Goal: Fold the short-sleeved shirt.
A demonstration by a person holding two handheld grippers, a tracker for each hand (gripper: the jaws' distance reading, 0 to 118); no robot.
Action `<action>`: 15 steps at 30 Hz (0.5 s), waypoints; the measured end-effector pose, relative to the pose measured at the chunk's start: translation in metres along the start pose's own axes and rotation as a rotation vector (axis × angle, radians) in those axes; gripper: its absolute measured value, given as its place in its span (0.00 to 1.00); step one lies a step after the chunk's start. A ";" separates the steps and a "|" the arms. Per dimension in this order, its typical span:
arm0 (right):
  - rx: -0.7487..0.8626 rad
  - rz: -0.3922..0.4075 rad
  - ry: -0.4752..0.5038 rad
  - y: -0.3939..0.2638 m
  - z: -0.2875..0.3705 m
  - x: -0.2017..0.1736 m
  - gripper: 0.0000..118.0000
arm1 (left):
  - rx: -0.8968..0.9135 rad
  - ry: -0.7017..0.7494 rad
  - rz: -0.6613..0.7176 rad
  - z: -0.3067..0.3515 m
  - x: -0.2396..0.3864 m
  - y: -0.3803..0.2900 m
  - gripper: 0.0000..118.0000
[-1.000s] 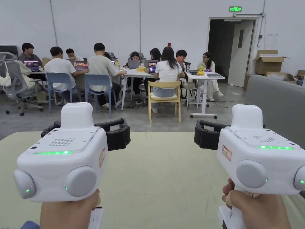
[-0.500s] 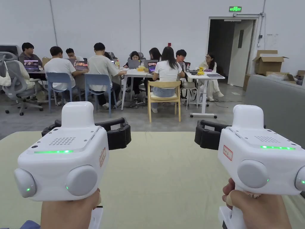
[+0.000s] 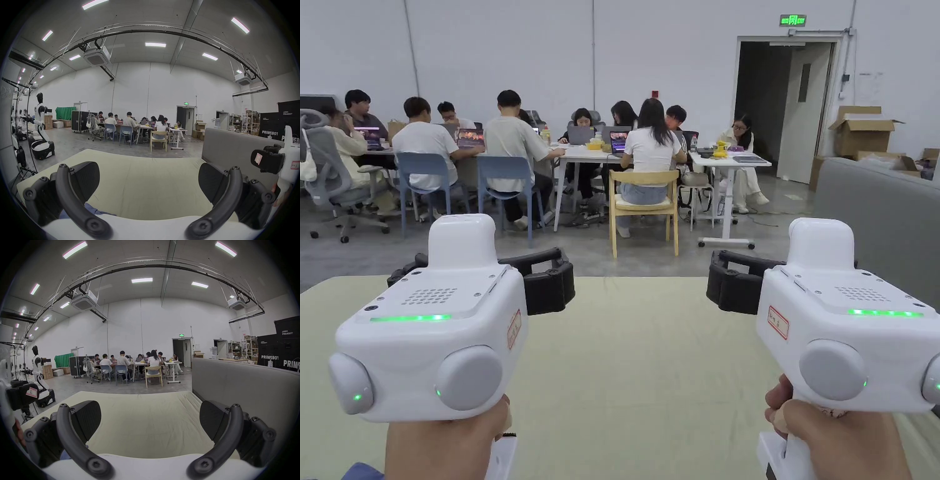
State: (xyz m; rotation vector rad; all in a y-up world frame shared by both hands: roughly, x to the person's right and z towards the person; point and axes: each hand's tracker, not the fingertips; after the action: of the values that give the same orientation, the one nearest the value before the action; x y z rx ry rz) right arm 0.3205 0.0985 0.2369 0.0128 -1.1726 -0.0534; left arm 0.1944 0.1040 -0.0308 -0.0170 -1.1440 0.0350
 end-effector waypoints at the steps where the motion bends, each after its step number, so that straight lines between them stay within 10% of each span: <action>1: -0.001 0.002 -0.002 0.000 0.000 0.000 1.00 | 0.000 0.000 0.000 0.000 0.000 0.000 1.00; 15: 0.037 -0.042 -0.007 0.002 0.003 0.009 1.00 | -0.010 -0.019 0.005 -0.001 0.003 -0.001 1.00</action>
State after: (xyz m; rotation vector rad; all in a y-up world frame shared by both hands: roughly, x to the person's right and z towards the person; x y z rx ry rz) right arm 0.3212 0.1004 0.2462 0.0702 -1.1804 -0.0692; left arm 0.1968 0.1030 -0.0289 -0.0284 -1.1634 0.0334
